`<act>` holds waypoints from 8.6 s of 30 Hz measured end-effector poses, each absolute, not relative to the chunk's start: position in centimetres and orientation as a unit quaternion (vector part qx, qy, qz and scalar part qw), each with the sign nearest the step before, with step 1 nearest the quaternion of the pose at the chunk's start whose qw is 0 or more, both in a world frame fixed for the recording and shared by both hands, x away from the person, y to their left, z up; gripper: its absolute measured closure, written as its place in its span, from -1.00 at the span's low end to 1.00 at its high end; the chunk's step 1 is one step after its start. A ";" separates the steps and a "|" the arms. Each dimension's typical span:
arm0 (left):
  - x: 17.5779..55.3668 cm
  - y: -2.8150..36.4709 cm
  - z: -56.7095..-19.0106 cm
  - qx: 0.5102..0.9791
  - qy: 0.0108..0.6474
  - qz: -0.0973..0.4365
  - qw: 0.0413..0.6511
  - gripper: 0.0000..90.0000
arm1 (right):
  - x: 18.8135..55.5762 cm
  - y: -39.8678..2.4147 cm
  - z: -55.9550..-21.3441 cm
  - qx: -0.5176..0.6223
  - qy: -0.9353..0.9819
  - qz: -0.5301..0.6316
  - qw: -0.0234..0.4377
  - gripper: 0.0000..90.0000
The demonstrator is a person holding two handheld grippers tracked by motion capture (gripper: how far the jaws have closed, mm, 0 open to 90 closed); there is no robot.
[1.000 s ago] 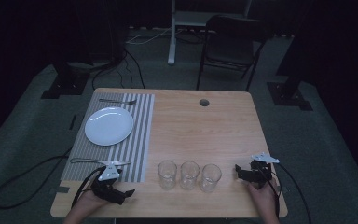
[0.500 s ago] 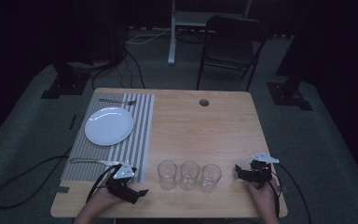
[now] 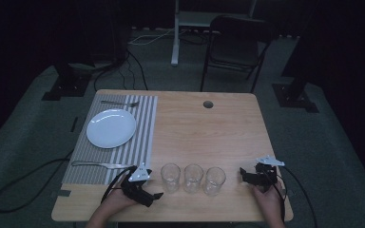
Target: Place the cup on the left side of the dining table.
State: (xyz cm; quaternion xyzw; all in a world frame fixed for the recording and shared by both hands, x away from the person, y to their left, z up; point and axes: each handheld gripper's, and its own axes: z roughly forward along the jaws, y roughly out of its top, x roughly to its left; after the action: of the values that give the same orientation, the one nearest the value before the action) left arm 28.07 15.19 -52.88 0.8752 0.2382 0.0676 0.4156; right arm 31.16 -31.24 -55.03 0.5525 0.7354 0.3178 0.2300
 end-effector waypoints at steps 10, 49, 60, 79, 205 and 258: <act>28.6 13.4 -52.5 0.862 0.234 0.080 0.443 -0.95 | 31.2 -31.2 -55.0 0.552 0.736 0.318 0.230 -0.73; 28.9 10.9 -50.6 0.815 0.211 0.104 0.529 -0.44 | 31.2 -31.2 -55.0 0.553 0.735 0.318 0.230 -0.73; 28.6 10.9 -50.4 0.815 0.200 0.106 0.533 -0.37 | 31.2 -31.2 -55.0 0.553 0.735 0.318 0.230 -0.73; 28.7 11.8 -49.6 0.807 0.230 0.137 0.526 -0.36 | 31.2 -31.2 -55.0 0.553 0.735 0.318 0.230 -0.73; 33.1 22.0 -49.6 0.731 0.494 0.266 0.389 -1.00 | 31.2 -31.2 -55.0 0.553 0.735 0.317 0.230 -0.73; 23.6 32.0 -53.2 0.721 0.549 0.263 0.331 -0.99 | 31.2 -31.2 -55.0 0.553 0.735 0.318 0.230 -0.73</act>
State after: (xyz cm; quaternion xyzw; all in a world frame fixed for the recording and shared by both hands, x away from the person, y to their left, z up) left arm 23.63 31.97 -53.16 0.7212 0.5485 0.2631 0.3314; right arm 31.16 -31.25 -55.02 0.5527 0.7353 0.3177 0.2301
